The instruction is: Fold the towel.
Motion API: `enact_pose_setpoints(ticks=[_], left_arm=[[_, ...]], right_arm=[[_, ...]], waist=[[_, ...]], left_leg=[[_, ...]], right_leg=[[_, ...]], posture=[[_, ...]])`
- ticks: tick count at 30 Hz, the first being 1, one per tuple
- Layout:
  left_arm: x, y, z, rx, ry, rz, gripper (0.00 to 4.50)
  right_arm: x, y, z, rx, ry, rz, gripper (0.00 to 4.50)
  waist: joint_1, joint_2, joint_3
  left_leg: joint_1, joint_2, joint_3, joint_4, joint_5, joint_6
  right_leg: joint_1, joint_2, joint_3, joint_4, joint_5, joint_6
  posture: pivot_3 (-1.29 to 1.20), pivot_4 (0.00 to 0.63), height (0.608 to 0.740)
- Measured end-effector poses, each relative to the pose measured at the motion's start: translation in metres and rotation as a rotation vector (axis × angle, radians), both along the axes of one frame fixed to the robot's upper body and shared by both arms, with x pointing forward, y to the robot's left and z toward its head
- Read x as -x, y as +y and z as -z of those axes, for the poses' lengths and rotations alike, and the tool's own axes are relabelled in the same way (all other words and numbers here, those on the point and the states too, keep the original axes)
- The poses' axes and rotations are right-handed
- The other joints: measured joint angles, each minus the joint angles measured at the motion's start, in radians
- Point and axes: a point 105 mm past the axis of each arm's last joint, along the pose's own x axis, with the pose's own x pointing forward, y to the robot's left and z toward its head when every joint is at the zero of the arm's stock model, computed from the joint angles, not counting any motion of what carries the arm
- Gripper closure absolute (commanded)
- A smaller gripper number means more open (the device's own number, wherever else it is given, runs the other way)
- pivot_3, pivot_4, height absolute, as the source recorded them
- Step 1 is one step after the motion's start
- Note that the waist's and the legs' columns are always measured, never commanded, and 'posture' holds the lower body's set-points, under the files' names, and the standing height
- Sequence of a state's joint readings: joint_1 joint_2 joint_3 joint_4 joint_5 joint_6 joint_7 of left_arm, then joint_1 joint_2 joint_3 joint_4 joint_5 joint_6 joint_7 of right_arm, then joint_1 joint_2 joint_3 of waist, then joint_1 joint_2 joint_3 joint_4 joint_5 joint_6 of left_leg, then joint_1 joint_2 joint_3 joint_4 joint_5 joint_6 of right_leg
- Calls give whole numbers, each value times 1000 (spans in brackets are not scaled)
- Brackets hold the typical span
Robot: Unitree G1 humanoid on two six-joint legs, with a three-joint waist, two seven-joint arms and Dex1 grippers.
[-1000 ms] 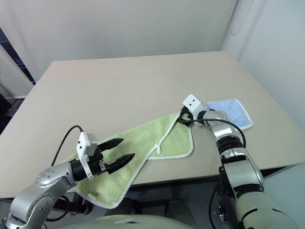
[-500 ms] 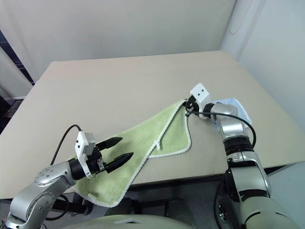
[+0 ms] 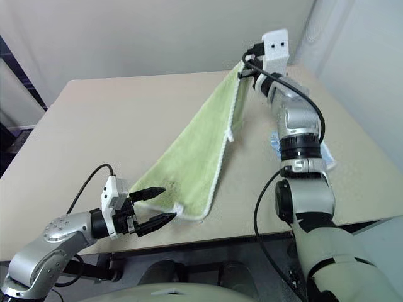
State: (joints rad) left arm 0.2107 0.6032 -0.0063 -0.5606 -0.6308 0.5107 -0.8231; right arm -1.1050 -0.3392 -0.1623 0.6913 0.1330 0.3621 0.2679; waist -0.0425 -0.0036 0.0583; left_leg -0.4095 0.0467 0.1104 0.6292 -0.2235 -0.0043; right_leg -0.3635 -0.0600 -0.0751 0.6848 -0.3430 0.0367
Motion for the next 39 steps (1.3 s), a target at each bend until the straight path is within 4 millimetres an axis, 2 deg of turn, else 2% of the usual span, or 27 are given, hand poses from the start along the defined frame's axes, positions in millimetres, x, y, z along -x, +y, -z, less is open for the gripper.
enact_pose_setpoints(ticks=[5, 7, 9, 10, 12, 14, 17, 21, 25, 28, 31, 39], left_arm=[[-2, -3, 0, -1, -16, 35, 0], [-9, -5, -1, 11, -24, 59, 0], [-32, -5, 2, -1, -31, 94, 0], [-50, -1, 6, -22, -32, 95, 0], [-71, 7, 13, -64, -38, 85, 0], [-75, 6, 26, -73, -27, 112, 0], [-69, -11, 41, -15, 22, 182, 0], [-67, -27, 31, 56, -9, 256, 0], [-63, -41, 22, 115, -18, 342, 0], [-57, -47, 37, 54, -2, 412, 0], [-52, -48, 55, 19, 74, 441, 0], [-65, -54, 65, -12, -1, 503, 0]], right_arm=[[-10, -19, 45, 2, 122, 120, 4475], [-10, -21, 50, 3, 132, 128, 4475], [-10, -18, 51, 3, 128, 123, 4475], [-11, -15, 51, 3, 126, 116, 4475], [-11, -11, 52, 4, 125, 107, 4475], [-11, -15, 51, -7, 123, 119, 4475], [-10, -16, 44, -35, 111, 111, 4475], [-7, -10, 22, -61, 66, 78, 4475], [-3, 5, -4, -79, 10, 34, 4475], [-1, 18, -18, -70, -30, 3, 4475], [-1, 21, -17, -59, -26, -1, 4475], [-2, 21, -7, -38, 2, 14, 4475]], waist=[[-4, 2, 1], [-4, 2, 1], [-1, 2, 1], [0, 2, 1], [-5, 2, 1], [-11, 2, 1], [-16, 2, 1], [-22, 2, 1], [-28, 2, 1], [-27, 3, 1], [-26, 3, 1], [-21, 4, 0]], left_leg=[[0, 0, 3, 0, 0, 0], [0, 0, 3, 0, 0, 0], [1, 1, 3, 0, 2, 0], [1, 1, 2, 0, 4, 1], [1, 1, 4, 0, 5, 1], [0, 1, 7, 0, 5, 1], [-3, 1, 10, -1, 6, -1], [-3, 2, 10, -1, 6, -2], [-2, 2, 10, -1, 5, 0], [0, 2, 10, -1, 4, 3], [0, 2, 10, 0, 4, 3], [1, 2, 10, 1, 5, 4]], right_leg=[[-2, 0, 3, 2, 0, 0], [-3, 2, 4, 3, 0, 0], [-3, 3, 4, 5, 0, 0], [-3, 4, 4, 5, 0, 0], [-3, 4, 6, 5, 1, 0], [-5, 3, 9, 5, 2, 1], [-10, 3, 11, 5, 2, 2], [-11, 3, 11, 6, 2, 2], [-10, 3, 11, 6, 2, 1], [-8, 3, 11, 7, 2, 1], [-8, 3, 12, 7, 2, 1], [-6, 2, 12, 7, 4, 1]], posture=[[0, 0, 740], [0, 0, 740], [0, 0, 740], [0, 0, 740], [0, 0, 740], [0, 0, 740], [0, 0, 740], [0, 0, 740], [0, 0, 740], [0, 0, 740], [0, 0, 740], [0, 0, 740]])
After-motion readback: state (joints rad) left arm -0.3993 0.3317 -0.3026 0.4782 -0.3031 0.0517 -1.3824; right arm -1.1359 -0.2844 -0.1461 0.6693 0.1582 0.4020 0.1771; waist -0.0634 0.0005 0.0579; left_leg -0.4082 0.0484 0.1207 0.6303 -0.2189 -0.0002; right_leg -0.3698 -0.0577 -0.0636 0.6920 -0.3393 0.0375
